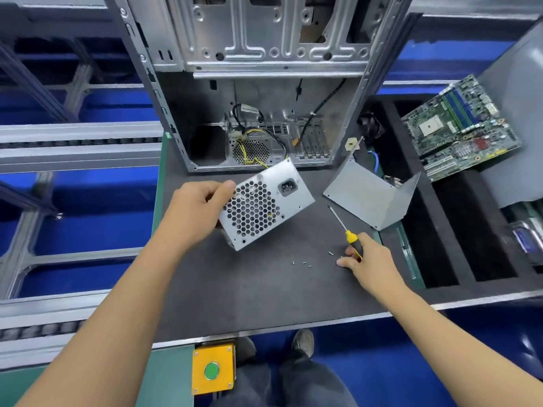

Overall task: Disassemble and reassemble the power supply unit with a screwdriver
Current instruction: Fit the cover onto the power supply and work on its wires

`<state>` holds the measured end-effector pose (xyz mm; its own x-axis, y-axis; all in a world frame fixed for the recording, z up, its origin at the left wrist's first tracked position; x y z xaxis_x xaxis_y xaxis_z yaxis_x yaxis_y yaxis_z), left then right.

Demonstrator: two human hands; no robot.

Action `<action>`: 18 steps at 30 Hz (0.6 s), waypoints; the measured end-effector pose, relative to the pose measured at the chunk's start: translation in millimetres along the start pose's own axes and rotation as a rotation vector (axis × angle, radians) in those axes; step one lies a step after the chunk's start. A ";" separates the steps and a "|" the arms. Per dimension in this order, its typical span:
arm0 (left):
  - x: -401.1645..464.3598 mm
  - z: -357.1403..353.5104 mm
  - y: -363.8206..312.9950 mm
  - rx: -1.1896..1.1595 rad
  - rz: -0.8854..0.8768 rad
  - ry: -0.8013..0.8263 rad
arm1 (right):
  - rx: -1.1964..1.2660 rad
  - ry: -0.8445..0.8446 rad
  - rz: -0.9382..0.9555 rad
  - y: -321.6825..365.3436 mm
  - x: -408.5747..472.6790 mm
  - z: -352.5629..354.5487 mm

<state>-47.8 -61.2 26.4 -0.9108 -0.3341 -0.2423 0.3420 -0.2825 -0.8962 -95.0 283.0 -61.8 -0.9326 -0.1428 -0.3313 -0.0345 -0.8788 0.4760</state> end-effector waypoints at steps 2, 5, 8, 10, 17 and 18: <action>-1.3 -2.8 -1.5 0.009 -0.006 0.079 | -0.002 -0.006 0.011 1.3 1.8 -0.6; -3.9 -5.2 -6.9 0.076 -0.065 0.044 | 0.025 -0.020 0.015 2.2 3.8 0.4; -7.6 -7.9 -8.9 0.090 -0.095 0.014 | 0.144 -0.066 -0.041 3.7 5.1 4.3; -9.5 -9.5 -7.2 0.012 -0.060 0.050 | 0.168 -0.107 -0.047 11.1 6.2 7.4; -12.2 -15.9 6.5 -0.189 0.074 0.054 | 0.477 -0.204 0.056 80.2 2.3 29.2; -11.0 -17.4 7.5 -0.190 0.076 0.042 | 0.538 -0.228 0.072 93.0 0.5 35.2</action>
<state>-39.3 -44.0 15.8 -0.8944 -0.3087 -0.3237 0.3641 -0.0821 -0.9277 -111.3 217.3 11.0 -0.9910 -0.0401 -0.1278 -0.0900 -0.5075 0.8569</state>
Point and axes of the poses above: each hand's wrist, its own x-axis towards the middle knuckle, its own z-axis out of the back of the hand, y = z × x, the point moved 3 cm from there along x, towards the middle knuckle, and after that the axes turned 6 degrees about -x, right-handed, at the moved point
